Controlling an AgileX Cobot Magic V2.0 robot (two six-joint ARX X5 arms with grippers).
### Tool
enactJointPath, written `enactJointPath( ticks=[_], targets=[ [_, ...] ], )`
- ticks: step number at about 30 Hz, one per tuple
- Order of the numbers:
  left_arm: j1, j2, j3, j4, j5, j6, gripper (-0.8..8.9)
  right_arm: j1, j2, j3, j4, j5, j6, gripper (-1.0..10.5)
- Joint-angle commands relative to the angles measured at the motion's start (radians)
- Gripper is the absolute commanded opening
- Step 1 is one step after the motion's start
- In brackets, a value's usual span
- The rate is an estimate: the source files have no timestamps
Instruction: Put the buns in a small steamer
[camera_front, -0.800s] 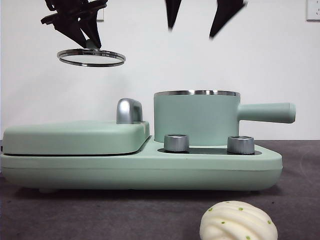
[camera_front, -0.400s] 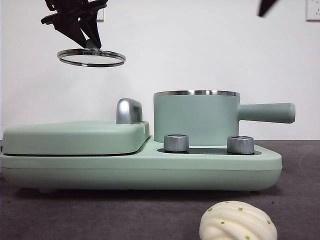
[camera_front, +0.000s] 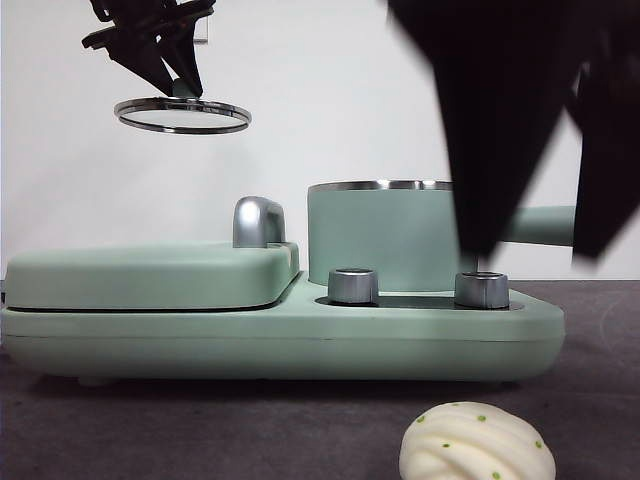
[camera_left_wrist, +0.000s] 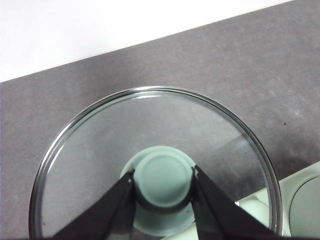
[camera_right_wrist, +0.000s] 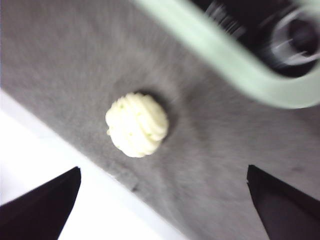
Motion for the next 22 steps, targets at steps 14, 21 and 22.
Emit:
enactJointPath(
  ticks=[14,21,22],
  targets=[
    [-0.002,0.008,0.042,0.023,0.002,-0.004,0.51,0.092,0.106,-0.141,0.276,-0.032,0.084,4.6],
    [-0.002,0.008,0.042,0.023,0.002,-0.004,0.51,0.092,0.183,-0.141,0.283,-0.029,0.084,3.9],
    [-0.002,0.008,0.042,0.023,0.002,-0.004,0.51,0.092,0.193,-0.141,0.289,-0.028,0.084,3.5]
  ],
)
